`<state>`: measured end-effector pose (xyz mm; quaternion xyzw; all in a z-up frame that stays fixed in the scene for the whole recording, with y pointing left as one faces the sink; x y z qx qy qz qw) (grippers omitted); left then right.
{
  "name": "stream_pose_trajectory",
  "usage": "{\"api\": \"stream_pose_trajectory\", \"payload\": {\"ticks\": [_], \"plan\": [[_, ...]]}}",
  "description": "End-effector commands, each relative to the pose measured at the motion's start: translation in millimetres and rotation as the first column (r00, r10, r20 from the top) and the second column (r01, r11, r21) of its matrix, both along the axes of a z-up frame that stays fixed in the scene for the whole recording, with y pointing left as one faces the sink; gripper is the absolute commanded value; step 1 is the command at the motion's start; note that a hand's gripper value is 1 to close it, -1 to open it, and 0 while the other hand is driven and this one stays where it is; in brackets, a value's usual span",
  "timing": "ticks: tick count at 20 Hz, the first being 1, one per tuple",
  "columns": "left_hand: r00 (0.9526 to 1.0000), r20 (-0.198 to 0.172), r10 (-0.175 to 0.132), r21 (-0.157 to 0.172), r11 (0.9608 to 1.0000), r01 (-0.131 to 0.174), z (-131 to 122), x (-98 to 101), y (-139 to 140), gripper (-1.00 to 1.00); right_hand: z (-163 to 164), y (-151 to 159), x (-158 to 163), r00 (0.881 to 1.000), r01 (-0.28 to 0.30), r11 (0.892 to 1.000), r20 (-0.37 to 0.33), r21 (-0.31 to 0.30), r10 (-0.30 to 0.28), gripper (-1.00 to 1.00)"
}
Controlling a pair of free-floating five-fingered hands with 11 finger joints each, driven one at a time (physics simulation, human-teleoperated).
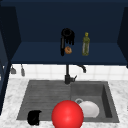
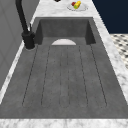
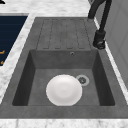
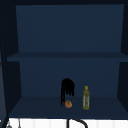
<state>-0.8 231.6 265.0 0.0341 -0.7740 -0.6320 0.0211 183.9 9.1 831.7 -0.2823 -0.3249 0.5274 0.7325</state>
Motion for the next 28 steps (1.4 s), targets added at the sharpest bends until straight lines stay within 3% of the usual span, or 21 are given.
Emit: {"api": "stream_pose_trajectory", "payload": {"ticks": [1, 9, 19, 23, 28], "plan": [[1.0000, 0.000, 0.000, 0.000, 1.0000, 0.000, 0.0, 0.0, 0.0, 0.00, -14.9, -3.2, 28.0, 0.999, -0.052, 0.999, 0.000, -0.012, 0.052, -1.00], [1.0000, 0.000, 0.000, 0.000, 1.0000, 0.000, 0.0, 0.0, 0.0, 0.00, -51.9, -7.7, 90.7, 0.998, -0.059, 0.998, 0.000, -0.028, 0.059, -1.00], [1.0000, 0.000, 0.000, 0.000, 1.0000, 0.000, 0.0, 0.0, 0.0, 0.00, -73.7, -28.1, 161.0, 0.998, -0.063, 0.998, -0.011, 0.017, 0.063, -1.00], [1.0000, 0.000, 0.000, 0.000, 1.0000, 0.000, 0.0, 0.0, 0.0, 0.00, -91.6, -16.4, 178.2, 0.995, -0.048, 0.998, -0.080, 0.044, 0.052, -1.00], [1.0000, 0.000, 0.000, 0.000, 1.0000, 0.000, 0.0, 0.0, 0.0, 0.00, -107.4, -18.9, 213.2, 0.993, -0.062, 0.998, -0.103, 0.018, 0.064, -1.00]]}}
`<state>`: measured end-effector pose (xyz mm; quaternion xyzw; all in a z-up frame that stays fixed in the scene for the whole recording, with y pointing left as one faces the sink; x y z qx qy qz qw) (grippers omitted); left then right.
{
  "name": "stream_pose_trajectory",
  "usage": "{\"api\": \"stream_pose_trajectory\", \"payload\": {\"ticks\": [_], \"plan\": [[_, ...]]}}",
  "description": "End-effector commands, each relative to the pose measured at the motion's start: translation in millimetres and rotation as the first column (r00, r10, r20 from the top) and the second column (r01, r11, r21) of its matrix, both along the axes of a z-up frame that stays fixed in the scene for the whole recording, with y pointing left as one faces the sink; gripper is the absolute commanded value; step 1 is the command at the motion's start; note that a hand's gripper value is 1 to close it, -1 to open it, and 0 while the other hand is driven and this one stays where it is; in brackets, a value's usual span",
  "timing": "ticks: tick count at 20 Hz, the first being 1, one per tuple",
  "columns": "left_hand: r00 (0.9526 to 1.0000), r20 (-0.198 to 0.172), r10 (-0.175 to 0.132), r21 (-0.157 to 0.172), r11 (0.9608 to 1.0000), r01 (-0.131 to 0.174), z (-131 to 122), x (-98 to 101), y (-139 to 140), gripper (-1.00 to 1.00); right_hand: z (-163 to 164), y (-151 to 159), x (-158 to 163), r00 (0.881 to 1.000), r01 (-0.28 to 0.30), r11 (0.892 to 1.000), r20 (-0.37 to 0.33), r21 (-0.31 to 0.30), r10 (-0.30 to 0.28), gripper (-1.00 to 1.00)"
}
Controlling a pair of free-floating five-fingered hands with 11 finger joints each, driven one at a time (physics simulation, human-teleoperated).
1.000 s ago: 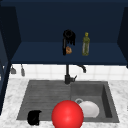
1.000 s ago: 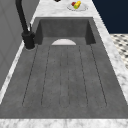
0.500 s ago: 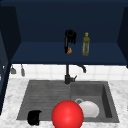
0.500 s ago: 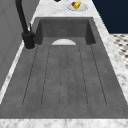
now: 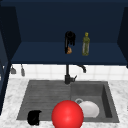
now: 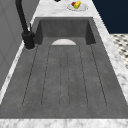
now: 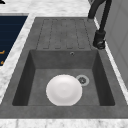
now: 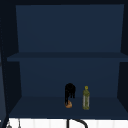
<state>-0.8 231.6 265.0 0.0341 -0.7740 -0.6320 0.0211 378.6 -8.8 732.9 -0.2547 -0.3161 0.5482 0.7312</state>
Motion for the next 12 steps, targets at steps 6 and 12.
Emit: {"api": "stream_pose_trajectory", "payload": {"ticks": [6, 12], "plan": [[1.0000, 0.000, 0.000, 0.000, 1.0000, 0.000, 0.0, 0.0, 0.0, 0.00, -11.6, -12.4, 37.6, 0.996, -0.047, 0.998, -0.078, 0.033, 0.050, -1.00], [1.0000, 0.000, 0.000, 0.000, 1.0000, 0.000, 0.0, 0.0, 0.0, 0.00, -26.2, -6.3, 37.2, 0.997, -0.060, 0.997, -0.055, 0.042, 0.062, -1.00]]}}
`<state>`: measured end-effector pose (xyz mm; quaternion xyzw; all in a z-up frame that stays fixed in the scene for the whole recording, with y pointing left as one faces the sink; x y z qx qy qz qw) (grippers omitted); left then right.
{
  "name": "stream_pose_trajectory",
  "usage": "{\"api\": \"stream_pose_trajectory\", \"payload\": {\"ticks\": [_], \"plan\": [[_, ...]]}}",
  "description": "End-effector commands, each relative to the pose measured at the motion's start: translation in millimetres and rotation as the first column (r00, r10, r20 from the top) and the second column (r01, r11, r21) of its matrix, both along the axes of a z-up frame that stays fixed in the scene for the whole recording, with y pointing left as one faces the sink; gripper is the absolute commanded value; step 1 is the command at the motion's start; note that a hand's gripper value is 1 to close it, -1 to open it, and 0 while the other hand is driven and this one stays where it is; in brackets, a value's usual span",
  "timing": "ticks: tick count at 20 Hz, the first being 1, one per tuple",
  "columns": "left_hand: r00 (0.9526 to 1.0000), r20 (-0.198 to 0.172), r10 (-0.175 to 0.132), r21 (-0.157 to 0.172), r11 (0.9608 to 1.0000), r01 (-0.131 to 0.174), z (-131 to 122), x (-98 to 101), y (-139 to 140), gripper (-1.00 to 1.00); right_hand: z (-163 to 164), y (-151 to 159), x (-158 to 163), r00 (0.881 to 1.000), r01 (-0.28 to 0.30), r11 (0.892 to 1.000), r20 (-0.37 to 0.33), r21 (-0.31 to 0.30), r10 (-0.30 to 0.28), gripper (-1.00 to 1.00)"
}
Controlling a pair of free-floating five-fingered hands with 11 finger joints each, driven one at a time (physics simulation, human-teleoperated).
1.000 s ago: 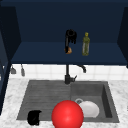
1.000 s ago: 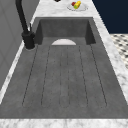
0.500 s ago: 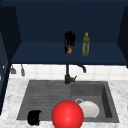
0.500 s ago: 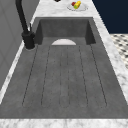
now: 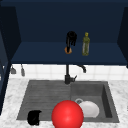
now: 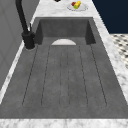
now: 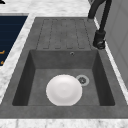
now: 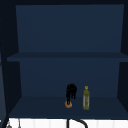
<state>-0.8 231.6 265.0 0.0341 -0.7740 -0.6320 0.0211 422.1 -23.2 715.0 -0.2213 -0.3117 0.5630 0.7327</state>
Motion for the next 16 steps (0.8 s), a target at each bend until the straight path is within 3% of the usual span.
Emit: {"api": "stream_pose_trajectory", "payload": {"ticks": [1, 8, 16], "plan": [[1.0000, 0.000, 0.000, 0.000, 1.0000, 0.000, 0.0, 0.0, 0.0, 0.00, -9.5, 16.5, -12.0, 1.000, -0.013, 1.000, 0.002, 0.000, 0.013, -1.00], [1.0000, 0.000, 0.000, 0.000, 1.0000, 0.000, 0.0, 0.0, 0.0, 0.00, -17.9, 28.4, -8.4, 1.000, -0.017, 0.998, 0.002, -0.065, 0.017, -1.00], [1.0000, 0.000, 0.000, 0.000, 1.0000, 0.000, 0.0, 0.0, 0.0, 0.00, -32.3, 9.1, -5.7, 0.995, -0.099, 0.995, 0.024, 0.014, 0.099, -1.00]]}}
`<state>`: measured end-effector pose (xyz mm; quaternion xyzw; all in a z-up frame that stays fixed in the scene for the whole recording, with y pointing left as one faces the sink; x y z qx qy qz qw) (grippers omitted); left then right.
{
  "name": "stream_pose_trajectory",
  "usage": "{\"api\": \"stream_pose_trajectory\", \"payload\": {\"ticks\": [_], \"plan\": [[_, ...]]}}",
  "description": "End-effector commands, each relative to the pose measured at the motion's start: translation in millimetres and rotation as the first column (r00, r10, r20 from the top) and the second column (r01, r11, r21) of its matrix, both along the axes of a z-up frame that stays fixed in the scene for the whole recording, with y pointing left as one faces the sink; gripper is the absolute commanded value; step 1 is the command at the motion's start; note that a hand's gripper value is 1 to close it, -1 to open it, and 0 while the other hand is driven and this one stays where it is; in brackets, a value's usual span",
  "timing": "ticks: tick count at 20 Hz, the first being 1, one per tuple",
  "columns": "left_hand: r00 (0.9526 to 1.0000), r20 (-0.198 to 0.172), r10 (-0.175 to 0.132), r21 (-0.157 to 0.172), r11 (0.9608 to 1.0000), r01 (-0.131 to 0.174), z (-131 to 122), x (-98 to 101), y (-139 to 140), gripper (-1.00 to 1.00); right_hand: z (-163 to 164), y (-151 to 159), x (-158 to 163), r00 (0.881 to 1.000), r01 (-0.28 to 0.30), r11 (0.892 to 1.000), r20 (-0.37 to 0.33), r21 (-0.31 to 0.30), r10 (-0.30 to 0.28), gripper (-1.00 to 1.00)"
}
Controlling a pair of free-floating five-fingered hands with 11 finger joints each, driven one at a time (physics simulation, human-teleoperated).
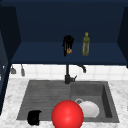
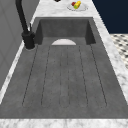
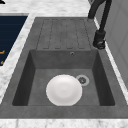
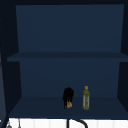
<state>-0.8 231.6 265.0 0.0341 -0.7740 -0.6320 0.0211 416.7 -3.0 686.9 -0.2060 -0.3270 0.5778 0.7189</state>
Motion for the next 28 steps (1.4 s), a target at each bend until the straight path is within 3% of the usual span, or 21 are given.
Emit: {"api": "stream_pose_trajectory", "payload": {"ticks": [1, 3, 9, 12, 22, 25, 28], "plan": [[1.0000, 0.000, 0.000, 0.000, 1.0000, 0.000, 0.0, 0.0, 0.0, 0.00, -3.0, -14.0, 0.0, 0.998, -0.053, 0.999, 0.023, -0.001, 0.053, -1.00], [1.0000, 0.000, 0.000, 0.000, 1.0000, 0.000, 0.0, 0.0, 0.0, 0.00, 2.7, -19.3, -1.1, 0.998, -0.057, 0.998, 0.025, 0.011, 0.056, -1.00], [1.0000, 0.000, 0.000, 0.000, 1.0000, 0.000, 0.0, 0.0, 0.0, 0.00, 26.8, -18.5, -3.4, 0.998, -0.048, 0.996, 0.028, -0.079, 0.050, -1.00], [1.0000, 0.000, 0.000, 0.000, 1.0000, 0.000, 0.0, 0.0, 0.0, 0.00, 18.0, -21.6, 18.1, 0.999, -0.045, 0.997, 0.003, -0.065, 0.045, -1.00], [1.0000, 0.000, 0.000, 0.000, 1.0000, 0.000, 0.0, 0.0, 0.0, 0.00, -51.1, -42.4, 76.4, 0.994, -0.110, 0.994, -0.012, -0.012, 0.110, -1.00], [1.0000, 0.000, 0.000, 0.000, 1.0000, 0.000, 0.0, 0.0, 0.0, 0.00, -59.8, -49.3, 89.6, 0.987, -0.141, 0.989, 0.081, 0.042, 0.137, -1.00], [1.0000, 0.000, 0.000, 0.000, 1.0000, 0.000, 0.0, 0.0, 0.0, 0.00, -60.6, -41.4, 106.1, 0.977, -0.125, 0.991, 0.177, 0.047, 0.115, -1.00]]}}
